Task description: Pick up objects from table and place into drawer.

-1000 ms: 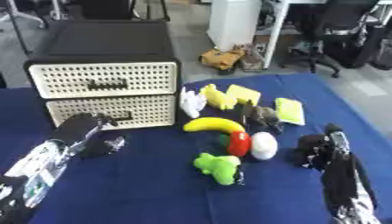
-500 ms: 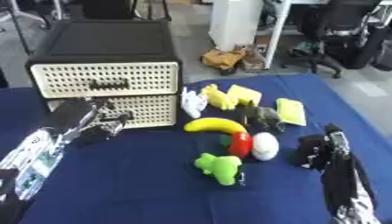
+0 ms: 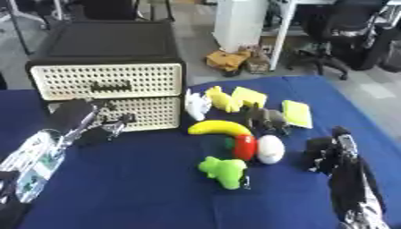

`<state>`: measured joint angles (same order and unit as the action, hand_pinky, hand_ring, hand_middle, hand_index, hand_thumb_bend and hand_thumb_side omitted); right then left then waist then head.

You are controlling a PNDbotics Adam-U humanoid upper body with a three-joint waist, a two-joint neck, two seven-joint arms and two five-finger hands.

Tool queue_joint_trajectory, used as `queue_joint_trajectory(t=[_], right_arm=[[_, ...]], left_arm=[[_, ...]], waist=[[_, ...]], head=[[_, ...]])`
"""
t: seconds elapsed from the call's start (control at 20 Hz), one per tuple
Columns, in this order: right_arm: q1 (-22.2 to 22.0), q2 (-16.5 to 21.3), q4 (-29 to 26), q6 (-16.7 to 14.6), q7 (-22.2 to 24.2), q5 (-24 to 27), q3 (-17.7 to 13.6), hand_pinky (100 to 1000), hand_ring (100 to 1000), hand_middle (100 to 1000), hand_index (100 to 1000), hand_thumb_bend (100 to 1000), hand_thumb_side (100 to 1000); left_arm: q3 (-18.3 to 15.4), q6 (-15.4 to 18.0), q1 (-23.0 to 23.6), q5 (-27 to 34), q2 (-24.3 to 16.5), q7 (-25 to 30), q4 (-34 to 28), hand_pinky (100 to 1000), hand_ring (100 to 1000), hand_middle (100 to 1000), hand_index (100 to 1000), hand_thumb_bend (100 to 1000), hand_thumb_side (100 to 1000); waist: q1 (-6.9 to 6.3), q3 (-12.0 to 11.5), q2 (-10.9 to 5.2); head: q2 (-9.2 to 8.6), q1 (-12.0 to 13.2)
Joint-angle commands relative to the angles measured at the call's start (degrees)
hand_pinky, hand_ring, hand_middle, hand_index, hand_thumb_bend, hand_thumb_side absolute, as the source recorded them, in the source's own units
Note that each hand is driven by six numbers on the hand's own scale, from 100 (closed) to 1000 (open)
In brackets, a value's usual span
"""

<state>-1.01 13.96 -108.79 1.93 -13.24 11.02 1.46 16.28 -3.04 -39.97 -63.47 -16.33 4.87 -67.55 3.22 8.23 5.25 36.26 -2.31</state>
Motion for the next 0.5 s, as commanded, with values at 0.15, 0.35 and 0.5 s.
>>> queue_joint_trajectory(t=[0.15, 0.35, 0.5], right_arm=[[0.5, 1.4, -0.7, -0.1, 0.2, 0.5, -0.1, 409, 447, 443, 554, 100, 1000], [0.6, 1.4, -0.7, -0.1, 0.4, 0.6, 0.1, 409, 447, 443, 554, 100, 1000], [0.7, 1.4, -0.7, -0.1, 0.4, 0.6, 0.1, 409, 446, 443, 554, 100, 1000]], left_arm=[[-1.0, 0.4, -2.1, -2.1, 0.8, -1.0, 2.4, 100, 100, 100, 754, 304, 1000], [-1.5, 0.6, -2.6, -3.3, 1.7, -1.4, 4.5, 100, 100, 100, 750, 300, 1000], [-1.9, 0.6, -2.9, -4.1, 2.2, -1.8, 6.1, 100, 100, 100, 749, 298, 1000]], waist=[[-0.1, 0.3, -0.61], [-0.14, 0.6, -0.45], [-0.12, 0.9, -0.3]], head=[[0.43, 0.3], [0.39, 0.6], [0.35, 0.7]])
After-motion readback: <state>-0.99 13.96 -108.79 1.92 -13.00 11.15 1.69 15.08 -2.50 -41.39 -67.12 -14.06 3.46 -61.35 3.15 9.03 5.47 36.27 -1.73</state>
